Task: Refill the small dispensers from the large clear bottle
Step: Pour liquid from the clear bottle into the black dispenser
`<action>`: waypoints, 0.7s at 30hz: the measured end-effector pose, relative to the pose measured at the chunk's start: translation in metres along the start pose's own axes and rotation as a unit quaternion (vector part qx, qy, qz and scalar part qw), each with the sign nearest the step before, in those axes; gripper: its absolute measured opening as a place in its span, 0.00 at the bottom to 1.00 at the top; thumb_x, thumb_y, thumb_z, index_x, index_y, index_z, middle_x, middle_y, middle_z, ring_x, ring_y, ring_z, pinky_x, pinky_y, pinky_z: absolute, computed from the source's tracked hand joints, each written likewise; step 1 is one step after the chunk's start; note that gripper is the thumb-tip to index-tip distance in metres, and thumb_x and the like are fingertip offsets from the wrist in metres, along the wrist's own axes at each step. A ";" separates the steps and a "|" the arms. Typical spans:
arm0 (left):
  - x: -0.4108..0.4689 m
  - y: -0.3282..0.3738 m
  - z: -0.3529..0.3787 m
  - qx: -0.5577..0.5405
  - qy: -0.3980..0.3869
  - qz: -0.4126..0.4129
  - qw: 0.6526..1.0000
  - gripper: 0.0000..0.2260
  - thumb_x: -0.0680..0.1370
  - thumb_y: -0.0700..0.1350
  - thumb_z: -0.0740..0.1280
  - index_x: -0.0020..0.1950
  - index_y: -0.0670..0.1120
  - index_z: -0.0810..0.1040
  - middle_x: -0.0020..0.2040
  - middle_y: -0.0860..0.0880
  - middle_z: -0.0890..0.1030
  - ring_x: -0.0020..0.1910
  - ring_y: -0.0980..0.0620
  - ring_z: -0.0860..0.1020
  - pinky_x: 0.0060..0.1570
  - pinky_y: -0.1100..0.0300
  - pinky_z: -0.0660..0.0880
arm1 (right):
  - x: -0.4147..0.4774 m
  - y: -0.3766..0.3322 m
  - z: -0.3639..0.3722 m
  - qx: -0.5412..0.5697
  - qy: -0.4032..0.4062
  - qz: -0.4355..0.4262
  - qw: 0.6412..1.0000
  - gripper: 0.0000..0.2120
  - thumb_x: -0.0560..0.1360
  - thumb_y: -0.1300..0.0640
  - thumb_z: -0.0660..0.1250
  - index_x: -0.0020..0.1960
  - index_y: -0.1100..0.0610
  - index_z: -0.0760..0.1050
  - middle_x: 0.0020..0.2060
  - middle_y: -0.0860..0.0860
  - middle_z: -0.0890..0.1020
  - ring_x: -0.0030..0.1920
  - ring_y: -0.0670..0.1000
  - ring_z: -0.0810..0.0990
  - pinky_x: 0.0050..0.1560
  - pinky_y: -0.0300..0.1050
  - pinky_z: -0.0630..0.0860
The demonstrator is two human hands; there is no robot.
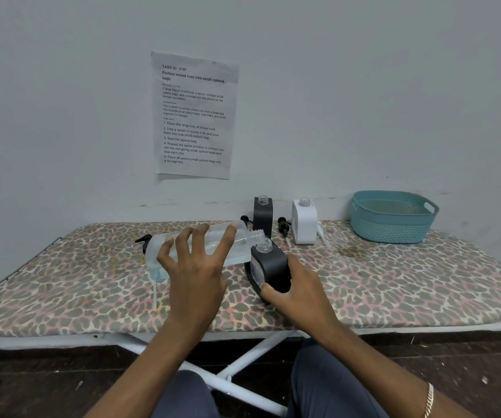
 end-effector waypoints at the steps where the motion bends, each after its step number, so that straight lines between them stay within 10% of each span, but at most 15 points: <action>1: 0.000 0.000 0.000 0.000 0.001 0.000 1.000 0.45 0.61 0.29 0.72 0.77 0.55 0.74 0.68 0.40 0.76 0.67 0.36 0.73 0.61 0.34 0.64 | 0.000 0.000 0.000 0.001 0.001 -0.001 1.000 0.16 0.70 0.42 0.74 0.53 0.42 0.73 0.43 0.41 0.81 0.47 0.39 0.79 0.43 0.31 0.75; 21: 0.000 -0.001 0.001 -0.001 0.005 0.003 1.000 0.45 0.61 0.29 0.73 0.76 0.55 0.75 0.67 0.40 0.76 0.67 0.36 0.73 0.61 0.34 0.64 | -0.001 -0.002 -0.001 0.001 -0.005 -0.002 1.000 0.16 0.70 0.42 0.73 0.53 0.41 0.72 0.43 0.40 0.81 0.46 0.39 0.79 0.39 0.32 0.74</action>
Point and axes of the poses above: each hand's wrist, its own x-axis towards the middle knuckle, its own z-axis out of the palm, y = z × x, the point moved 2 cm from there along x, towards the middle knuckle
